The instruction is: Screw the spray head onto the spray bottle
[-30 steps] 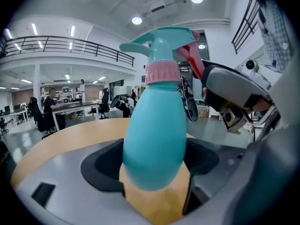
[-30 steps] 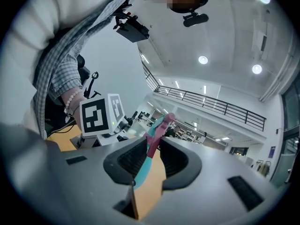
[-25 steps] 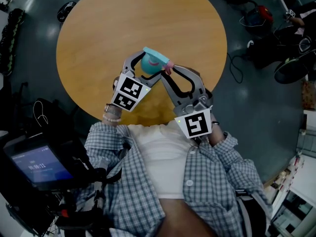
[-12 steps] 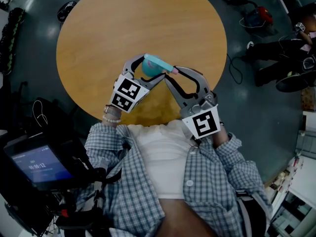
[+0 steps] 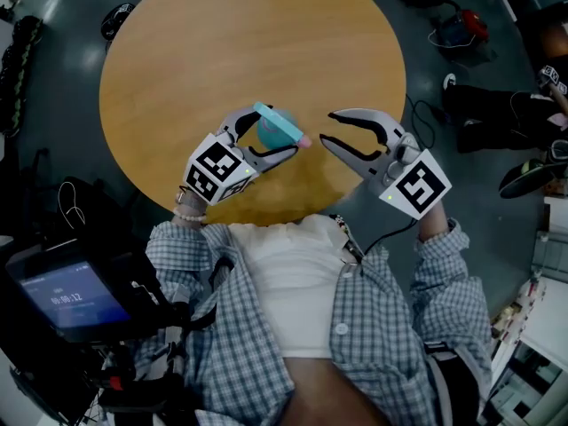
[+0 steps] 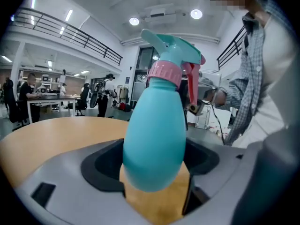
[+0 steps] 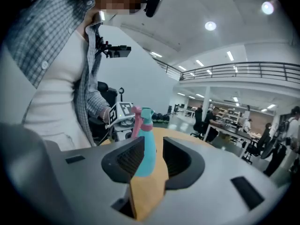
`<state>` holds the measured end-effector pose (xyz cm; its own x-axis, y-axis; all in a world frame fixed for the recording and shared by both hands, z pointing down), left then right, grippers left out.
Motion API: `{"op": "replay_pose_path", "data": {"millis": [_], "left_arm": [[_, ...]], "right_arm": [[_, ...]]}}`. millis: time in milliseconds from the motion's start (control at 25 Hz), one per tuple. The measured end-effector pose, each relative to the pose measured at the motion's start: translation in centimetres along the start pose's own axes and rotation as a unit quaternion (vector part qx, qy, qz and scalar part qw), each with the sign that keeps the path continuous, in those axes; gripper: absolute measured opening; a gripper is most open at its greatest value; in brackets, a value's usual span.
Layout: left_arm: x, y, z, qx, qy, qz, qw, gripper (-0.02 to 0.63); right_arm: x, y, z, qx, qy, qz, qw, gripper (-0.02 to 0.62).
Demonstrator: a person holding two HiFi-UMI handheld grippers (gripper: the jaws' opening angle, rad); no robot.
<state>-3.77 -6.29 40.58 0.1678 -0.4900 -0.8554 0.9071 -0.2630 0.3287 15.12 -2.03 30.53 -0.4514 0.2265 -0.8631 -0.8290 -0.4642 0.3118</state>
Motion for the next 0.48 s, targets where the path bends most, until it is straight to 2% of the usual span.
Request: {"op": "replay_pose_path", "data": {"millis": [120, 280, 480], "left_arm": [[0.0, -0.1, -1.0, -0.042, 0.005, 0.011, 0.999, 0.394], [0.0, -0.4, -2.0, -0.088, 0.011, 0.028, 0.9956, 0.394], [-0.2, -0.4, -2.8, -0.12, 0.013, 0.048, 0.9916, 0.394]], "right_arm": [[0.1, 1.4, -0.8, 0.064, -0.009, -0.012, 0.998, 0.1], [1.3, 3.0, -1.1, 0.146, -0.019, -0.039, 0.988, 0.12], [2.8, 4.1, -0.7, 0.209, -0.085, -0.033, 0.974, 0.129]]}}
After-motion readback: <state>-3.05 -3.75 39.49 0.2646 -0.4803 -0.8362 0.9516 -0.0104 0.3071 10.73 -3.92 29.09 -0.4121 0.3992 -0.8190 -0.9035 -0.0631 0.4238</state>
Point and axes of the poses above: the fingertips, and each gripper's own axes: y forward along the fingers, z to its left, x out of its top, the point moved 9 cm from there along -y, backward along the fingers, and after that the axes turned 15 degrees about -y, right-handed, at the moved point
